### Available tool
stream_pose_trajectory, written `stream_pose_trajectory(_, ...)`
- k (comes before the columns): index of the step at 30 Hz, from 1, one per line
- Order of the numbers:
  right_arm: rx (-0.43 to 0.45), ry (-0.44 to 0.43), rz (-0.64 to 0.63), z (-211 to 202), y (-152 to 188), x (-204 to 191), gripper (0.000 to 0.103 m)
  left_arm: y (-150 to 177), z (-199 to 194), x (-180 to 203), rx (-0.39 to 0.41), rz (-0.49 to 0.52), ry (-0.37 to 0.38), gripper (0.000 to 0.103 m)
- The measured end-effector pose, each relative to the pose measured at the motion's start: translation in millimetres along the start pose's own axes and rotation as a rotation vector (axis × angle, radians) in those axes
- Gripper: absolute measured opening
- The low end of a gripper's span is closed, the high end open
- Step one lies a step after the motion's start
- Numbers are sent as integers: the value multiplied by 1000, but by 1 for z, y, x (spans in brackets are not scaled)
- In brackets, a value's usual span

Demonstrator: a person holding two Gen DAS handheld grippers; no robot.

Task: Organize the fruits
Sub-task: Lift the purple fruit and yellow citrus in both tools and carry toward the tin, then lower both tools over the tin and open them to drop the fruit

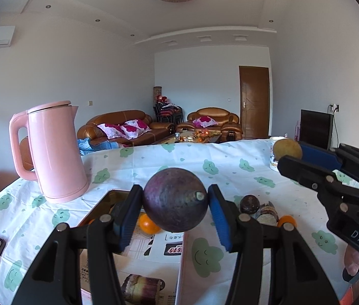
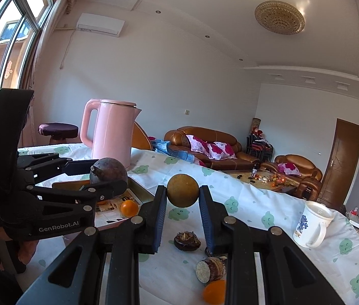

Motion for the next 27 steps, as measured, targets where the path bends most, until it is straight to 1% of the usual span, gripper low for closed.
stream_pose_trajectory(13,-22,-56,-18,27,-14,-23,28,7,5,-30,-34,-50,-39,55)
stream_pose_trajectory(27,-60,-111,-39,54,-17,-50,28,16,9,-61,-79,-89,-84,55)
Point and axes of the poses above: each gripper's, at about its wrist camera, not at the fingertips, and z roughly the way its jaws point, x to its right, y to its underside, the point moved 6 cm from there along z, roughly the way its jaws point, and after that the axes turned 7 degrees about -x, right-handed, at the moved point
